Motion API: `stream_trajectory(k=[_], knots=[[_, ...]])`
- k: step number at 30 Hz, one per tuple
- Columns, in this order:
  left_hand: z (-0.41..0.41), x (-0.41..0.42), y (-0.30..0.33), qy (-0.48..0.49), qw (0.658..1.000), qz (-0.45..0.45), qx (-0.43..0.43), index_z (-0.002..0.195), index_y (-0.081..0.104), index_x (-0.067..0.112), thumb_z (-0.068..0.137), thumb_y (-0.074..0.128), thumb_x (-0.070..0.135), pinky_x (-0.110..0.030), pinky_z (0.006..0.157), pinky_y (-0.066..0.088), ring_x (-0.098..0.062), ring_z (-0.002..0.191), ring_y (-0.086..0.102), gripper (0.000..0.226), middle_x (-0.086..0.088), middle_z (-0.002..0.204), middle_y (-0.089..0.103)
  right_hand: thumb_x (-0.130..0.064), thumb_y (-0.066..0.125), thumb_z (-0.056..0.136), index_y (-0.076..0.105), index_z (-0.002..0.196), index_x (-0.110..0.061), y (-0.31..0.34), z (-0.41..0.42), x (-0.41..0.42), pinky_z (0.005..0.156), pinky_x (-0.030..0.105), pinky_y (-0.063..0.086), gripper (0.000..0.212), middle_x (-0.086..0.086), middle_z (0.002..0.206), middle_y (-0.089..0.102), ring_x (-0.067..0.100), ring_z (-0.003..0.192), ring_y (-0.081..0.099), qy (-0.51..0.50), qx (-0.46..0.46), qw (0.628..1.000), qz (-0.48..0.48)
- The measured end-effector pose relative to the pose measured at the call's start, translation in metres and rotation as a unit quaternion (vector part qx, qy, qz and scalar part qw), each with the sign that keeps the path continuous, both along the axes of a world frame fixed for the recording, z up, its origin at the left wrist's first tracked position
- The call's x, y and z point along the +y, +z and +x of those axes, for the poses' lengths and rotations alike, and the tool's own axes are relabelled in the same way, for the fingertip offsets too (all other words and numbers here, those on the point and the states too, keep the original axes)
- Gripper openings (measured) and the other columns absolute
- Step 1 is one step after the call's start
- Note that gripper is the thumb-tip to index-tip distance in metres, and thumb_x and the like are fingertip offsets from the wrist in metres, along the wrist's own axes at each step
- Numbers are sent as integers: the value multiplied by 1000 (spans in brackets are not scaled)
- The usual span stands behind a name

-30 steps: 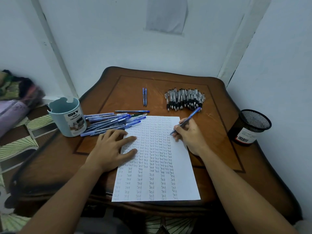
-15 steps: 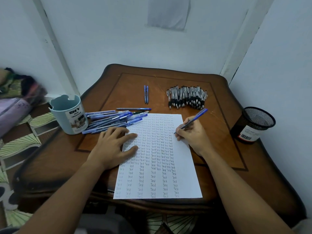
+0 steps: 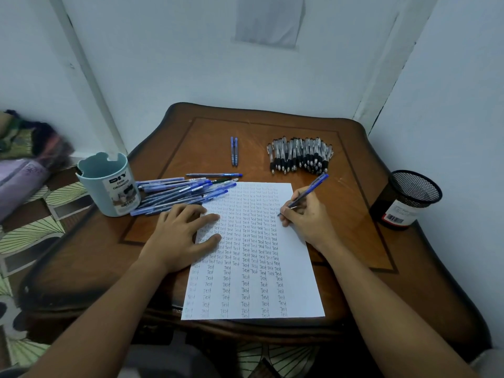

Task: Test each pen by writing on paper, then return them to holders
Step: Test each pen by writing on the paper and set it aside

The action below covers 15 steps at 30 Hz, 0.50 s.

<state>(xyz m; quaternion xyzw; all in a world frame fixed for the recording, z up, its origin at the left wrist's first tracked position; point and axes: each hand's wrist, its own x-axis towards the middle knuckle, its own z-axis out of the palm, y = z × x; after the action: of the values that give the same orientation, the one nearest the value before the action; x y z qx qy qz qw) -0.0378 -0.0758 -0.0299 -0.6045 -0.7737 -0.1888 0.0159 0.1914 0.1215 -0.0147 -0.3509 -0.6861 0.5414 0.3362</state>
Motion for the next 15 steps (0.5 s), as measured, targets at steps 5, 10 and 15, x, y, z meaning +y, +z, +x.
stream_trajectory(k=[5, 10, 15], knots=[[1, -1, 0, 0, 1000, 9, -1, 130, 57, 47, 84, 30, 78, -37, 101, 23, -9, 126, 32, 62, 18, 129, 48, 11, 67, 86, 45, 96, -9, 1, 1, 2, 71, 47, 58, 31, 17, 79, 66, 36, 72, 68, 4, -8, 1000, -20], [0, 0, 0, 2, 1000, 7, -1, 130, 57, 48, 83, 30, 78, -38, 103, 23, -9, 126, 32, 62, 19, 129, 48, 6, 68, 88, 46, 97, -10, 2, -2, 0, 74, 47, 60, 29, 16, 80, 68, 33, 71, 70, -7, -13, 1000, -6], [1, -1, -1, -1, 1000, 13, -3, 130, 58, 46, 83, 31, 78, -39, 102, 24, -10, 125, 33, 63, 17, 129, 50, 11, 66, 87, 46, 94, -11, 1, 2, 2, 72, 47, 58, 31, 15, 79, 64, 35, 72, 67, -3, 7, 1000, -26]])
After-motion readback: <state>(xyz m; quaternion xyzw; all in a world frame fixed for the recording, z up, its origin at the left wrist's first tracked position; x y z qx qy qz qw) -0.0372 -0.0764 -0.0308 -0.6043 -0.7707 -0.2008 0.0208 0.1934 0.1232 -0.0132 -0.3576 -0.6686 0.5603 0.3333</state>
